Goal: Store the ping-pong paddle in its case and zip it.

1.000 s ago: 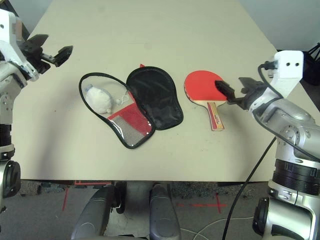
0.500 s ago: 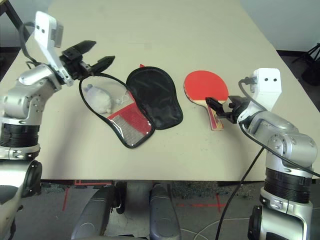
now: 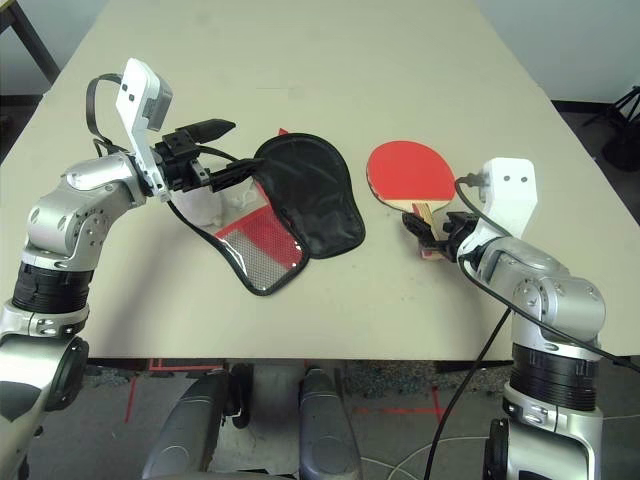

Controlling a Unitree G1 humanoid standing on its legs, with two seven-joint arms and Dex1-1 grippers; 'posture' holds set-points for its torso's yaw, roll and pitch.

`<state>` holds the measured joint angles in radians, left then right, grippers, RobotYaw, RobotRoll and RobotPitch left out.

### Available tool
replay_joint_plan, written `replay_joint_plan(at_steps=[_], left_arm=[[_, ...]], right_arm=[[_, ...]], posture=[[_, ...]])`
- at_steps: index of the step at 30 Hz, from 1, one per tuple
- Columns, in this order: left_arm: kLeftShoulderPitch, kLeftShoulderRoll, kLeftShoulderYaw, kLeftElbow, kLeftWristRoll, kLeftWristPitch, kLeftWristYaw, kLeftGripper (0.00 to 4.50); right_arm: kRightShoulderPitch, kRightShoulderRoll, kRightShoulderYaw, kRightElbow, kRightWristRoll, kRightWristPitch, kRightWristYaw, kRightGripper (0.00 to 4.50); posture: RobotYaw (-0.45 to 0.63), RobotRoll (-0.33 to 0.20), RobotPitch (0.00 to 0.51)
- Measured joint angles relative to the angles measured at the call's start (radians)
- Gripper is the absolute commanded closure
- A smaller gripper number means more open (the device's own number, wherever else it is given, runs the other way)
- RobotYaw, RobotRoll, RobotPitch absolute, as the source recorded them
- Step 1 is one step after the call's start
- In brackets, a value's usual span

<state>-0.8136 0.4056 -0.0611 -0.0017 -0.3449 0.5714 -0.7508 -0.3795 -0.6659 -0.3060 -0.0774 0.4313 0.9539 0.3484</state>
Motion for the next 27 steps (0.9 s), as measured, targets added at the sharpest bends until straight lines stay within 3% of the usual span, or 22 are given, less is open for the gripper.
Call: replay_joint_plan(at_steps=[5,12,13,27], left_arm=[[0.005,0.001,0.0,-0.001,-0.001,0.008,0.0,0.0],[0.006,0.002,0.0,-0.015,-0.001,0.014,0.002,0.0],[0.006,0.003,0.0,-0.016,-0.001,0.014,0.002,0.0],[0.006,-0.002,0.0,-0.015,0.0,0.014,0.013,0.0]], right_arm=[[-0.002,0.025,0.022,0.051,-0.03,-0.03,0.0,0.83],[-0.02,0.03,0.034,0.067,-0.057,-0.033,-0.007,3.15],[-0.025,0.03,0.037,0.07,-0.057,-0.033,-0.004,3.29],[-0.072,0.062,0.037,0.082,-0.082,-0.056,-0.059,3.29]], posture=[[-0.04,0.0,0.211],[-0.04,0.0,0.212],[-0.04,0.0,0.211],[-0.06,0.0,0.214]])
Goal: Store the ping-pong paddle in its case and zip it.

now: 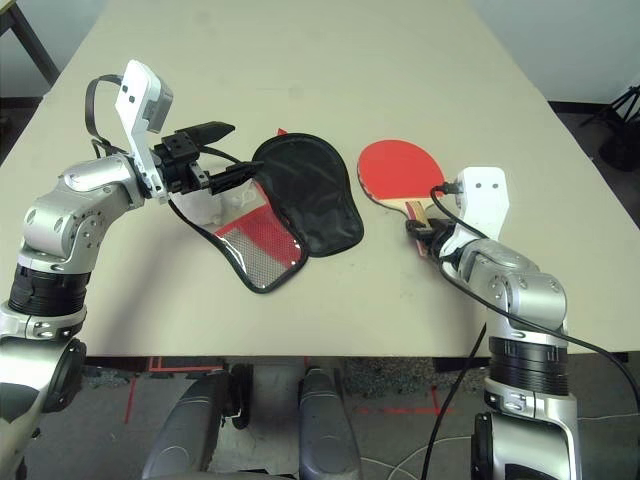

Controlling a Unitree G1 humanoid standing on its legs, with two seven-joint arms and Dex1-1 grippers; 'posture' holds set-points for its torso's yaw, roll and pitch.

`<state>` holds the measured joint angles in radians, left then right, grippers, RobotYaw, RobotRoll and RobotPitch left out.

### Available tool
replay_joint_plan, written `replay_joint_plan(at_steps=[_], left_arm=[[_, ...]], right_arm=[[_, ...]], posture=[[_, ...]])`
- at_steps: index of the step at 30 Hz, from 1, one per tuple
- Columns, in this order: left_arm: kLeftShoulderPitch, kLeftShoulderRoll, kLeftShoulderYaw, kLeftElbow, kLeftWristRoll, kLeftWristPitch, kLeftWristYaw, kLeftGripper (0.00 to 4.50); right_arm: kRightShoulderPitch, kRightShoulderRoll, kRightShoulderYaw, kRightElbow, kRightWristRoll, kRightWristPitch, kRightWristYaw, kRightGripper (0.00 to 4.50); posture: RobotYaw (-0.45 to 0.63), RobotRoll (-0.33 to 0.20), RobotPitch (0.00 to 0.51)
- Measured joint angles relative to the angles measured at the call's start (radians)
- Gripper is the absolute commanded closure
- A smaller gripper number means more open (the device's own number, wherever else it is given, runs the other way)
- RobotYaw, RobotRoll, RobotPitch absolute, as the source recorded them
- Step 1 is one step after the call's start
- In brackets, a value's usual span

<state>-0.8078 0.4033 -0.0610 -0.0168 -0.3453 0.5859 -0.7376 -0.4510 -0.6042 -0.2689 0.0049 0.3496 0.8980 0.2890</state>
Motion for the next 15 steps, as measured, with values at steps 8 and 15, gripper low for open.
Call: replay_joint_plan(at_steps=[8,15], left_arm=[[-0.001,-0.01,0.0,0.013,0.001,-0.005,0.002,0.0],[-0.015,-0.011,0.0,0.028,0.003,-0.016,-0.003,0.0]], right_arm=[[-0.086,0.042,-0.006,-0.097,0.022,0.037,-0.017,3.29],[-0.133,0.166,0.093,-0.175,0.036,0.176,-0.047,3.29]], posture=[[-0.07,0.0,0.211],[-0.06,0.0,0.207]])
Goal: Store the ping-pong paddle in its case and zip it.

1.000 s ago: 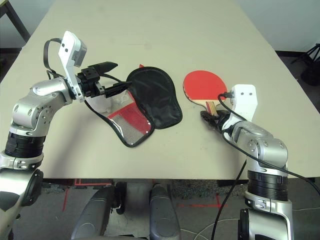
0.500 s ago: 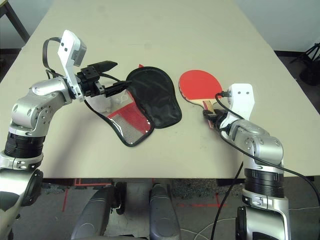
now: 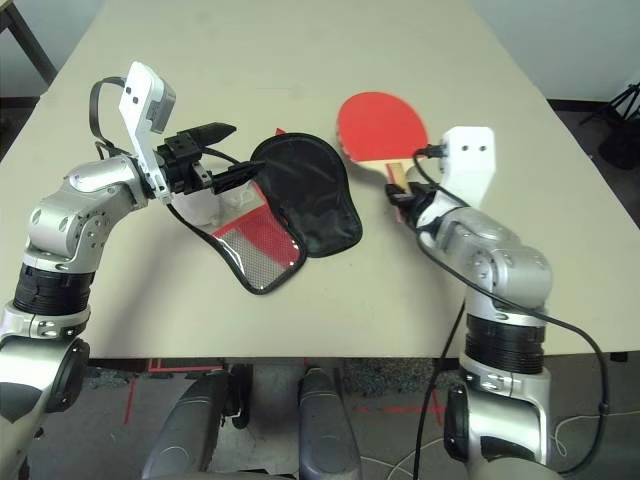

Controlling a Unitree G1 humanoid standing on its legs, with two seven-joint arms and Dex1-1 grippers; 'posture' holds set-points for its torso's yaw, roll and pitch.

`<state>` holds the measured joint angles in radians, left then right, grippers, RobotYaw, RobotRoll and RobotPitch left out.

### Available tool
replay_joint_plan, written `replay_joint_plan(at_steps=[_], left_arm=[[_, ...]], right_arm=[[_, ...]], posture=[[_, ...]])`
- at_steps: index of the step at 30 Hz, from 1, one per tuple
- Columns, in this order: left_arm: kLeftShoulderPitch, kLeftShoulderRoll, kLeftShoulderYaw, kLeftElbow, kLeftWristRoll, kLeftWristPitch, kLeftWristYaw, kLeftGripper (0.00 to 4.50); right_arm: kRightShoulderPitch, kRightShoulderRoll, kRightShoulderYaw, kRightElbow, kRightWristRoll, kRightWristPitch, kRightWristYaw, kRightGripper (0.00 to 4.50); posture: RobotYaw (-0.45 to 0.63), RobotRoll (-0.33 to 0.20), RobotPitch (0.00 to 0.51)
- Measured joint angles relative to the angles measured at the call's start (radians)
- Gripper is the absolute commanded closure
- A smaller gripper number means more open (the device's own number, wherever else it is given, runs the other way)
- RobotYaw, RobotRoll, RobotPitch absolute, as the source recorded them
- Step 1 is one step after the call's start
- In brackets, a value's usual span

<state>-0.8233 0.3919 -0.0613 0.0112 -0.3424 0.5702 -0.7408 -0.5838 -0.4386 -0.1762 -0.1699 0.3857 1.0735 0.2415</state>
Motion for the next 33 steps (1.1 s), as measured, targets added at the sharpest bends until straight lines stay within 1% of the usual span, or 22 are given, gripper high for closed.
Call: replay_joint_plan(at_steps=[5,10,15,24,33], left_arm=[[-0.003,-0.003,-0.002,0.004,0.002,-0.003,-0.001,0.0],[-0.003,-0.003,-0.002,0.006,0.004,-0.006,0.0,0.0],[-0.003,-0.002,-0.002,0.005,0.004,-0.006,0.003,0.0],[-0.003,-0.001,-0.002,0.001,0.004,-0.005,0.01,0.0],[-0.003,0.0,-0.001,0.002,0.004,-0.006,0.01,0.0]], right_arm=[[-0.063,0.112,0.046,-0.038,0.002,0.097,-0.05,3.29],[-0.09,0.166,0.074,-0.054,-0.008,0.156,-0.095,3.29],[-0.086,0.173,0.091,-0.054,-0.03,0.179,-0.117,3.29],[-0.043,0.166,0.112,-0.054,-0.074,0.177,-0.123,3.29],[-0.023,0.166,0.118,-0.047,-0.09,0.142,-0.111,3.29]], posture=[[-0.05,0.0,0.205],[-0.04,0.0,0.206],[-0.04,0.0,0.21],[-0.04,0.0,0.215],[-0.04,0.0,0.215]])
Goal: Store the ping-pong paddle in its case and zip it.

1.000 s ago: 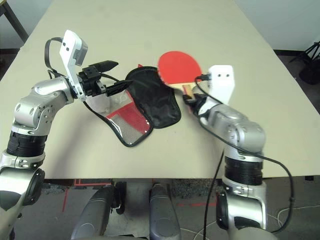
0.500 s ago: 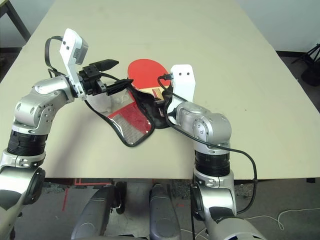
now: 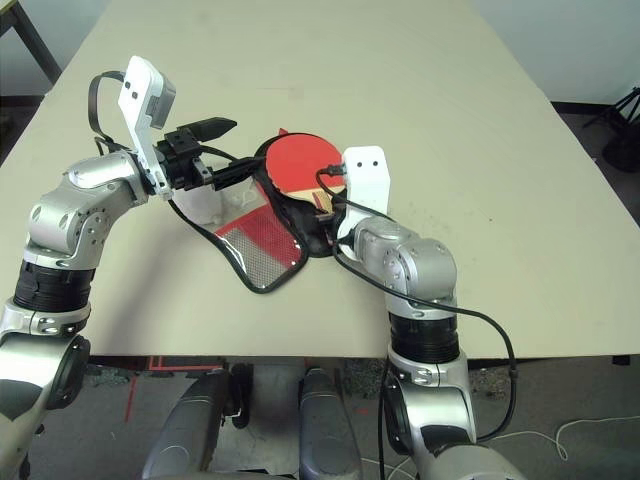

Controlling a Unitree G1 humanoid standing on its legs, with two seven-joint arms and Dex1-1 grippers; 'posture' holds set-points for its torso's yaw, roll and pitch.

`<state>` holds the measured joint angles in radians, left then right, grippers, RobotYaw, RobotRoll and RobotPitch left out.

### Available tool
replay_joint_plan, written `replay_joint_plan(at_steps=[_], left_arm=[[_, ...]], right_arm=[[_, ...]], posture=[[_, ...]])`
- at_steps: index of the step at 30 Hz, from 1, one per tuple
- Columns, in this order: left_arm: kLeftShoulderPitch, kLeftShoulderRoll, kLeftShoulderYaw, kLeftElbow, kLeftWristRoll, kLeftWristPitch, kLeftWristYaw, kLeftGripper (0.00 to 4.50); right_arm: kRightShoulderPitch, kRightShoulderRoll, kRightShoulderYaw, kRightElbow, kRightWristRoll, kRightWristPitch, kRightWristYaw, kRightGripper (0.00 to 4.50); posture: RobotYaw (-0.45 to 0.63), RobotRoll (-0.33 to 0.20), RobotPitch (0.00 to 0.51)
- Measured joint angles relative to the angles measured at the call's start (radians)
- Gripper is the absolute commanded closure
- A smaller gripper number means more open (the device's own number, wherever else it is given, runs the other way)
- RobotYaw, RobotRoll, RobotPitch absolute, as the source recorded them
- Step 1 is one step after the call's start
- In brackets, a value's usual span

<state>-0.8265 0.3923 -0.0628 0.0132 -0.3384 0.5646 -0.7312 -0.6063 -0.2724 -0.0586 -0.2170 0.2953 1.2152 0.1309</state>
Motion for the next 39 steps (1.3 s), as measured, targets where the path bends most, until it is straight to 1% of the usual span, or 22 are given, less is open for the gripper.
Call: replay_joint_plan(at_steps=[13,15,16,20,23,24,27,31,34,36,39], left_arm=[[0.0,0.003,0.0,0.008,0.001,-0.002,0.0,0.0],[0.0,0.003,0.0,0.008,0.001,-0.002,0.001,0.0],[0.0,0.003,0.0,0.008,0.001,-0.002,0.001,0.0],[0.0,0.004,0.001,0.008,0.001,-0.002,0.007,0.0],[-0.002,0.005,0.002,0.008,0.001,-0.002,0.009,0.0],[-0.005,0.008,0.002,0.008,0.0,-0.002,0.009,0.0],[-0.031,0.02,0.012,0.008,-0.011,0.013,0.009,0.0],[-0.097,0.07,0.072,0.021,-0.048,0.073,0.006,0.0],[-0.124,0.148,0.122,0.037,-0.089,0.16,-0.023,0.0],[-0.124,0.181,0.131,0.039,-0.097,0.187,-0.039,0.0],[-0.093,0.275,0.143,0.057,-0.103,0.217,-0.075,0.0]], right_arm=[[0.0,-0.001,0.024,0.073,-0.027,-0.093,0.041,3.29],[0.0,-0.006,0.027,0.075,-0.028,-0.095,0.049,2.56],[0.0,-0.006,0.028,0.075,-0.028,-0.098,0.053,2.36],[0.0,-0.016,0.031,0.074,-0.028,-0.099,0.07,1.17],[0.0,-0.041,0.026,0.051,-0.02,-0.095,0.092,0.2],[-0.001,-0.052,0.012,0.03,-0.01,-0.087,0.105,0.05],[-0.018,-0.089,-0.044,-0.026,0.033,-0.081,0.145,0.05],[-0.033,-0.188,-0.112,-0.066,0.076,-0.136,0.228,0.05],[-0.031,-0.272,-0.15,-0.063,0.093,-0.194,0.294,0.05],[-0.024,-0.299,-0.165,-0.048,0.093,-0.233,0.318,0.05],[0.004,-0.323,-0.166,-0.001,0.091,-0.302,0.35,0.05]], posture=[[-0.03,0.0,0.211],[-0.03,0.0,0.21],[-0.03,0.0,0.21],[-0.03,0.0,0.21],[-0.03,0.0,0.21],[-0.02,0.0,0.21],[-0.02,0.0,0.21],[-0.02,0.0,0.21],[-0.02,0.0,0.212],[-0.01,0.0,0.214],[-0.01,0.0,0.215]])
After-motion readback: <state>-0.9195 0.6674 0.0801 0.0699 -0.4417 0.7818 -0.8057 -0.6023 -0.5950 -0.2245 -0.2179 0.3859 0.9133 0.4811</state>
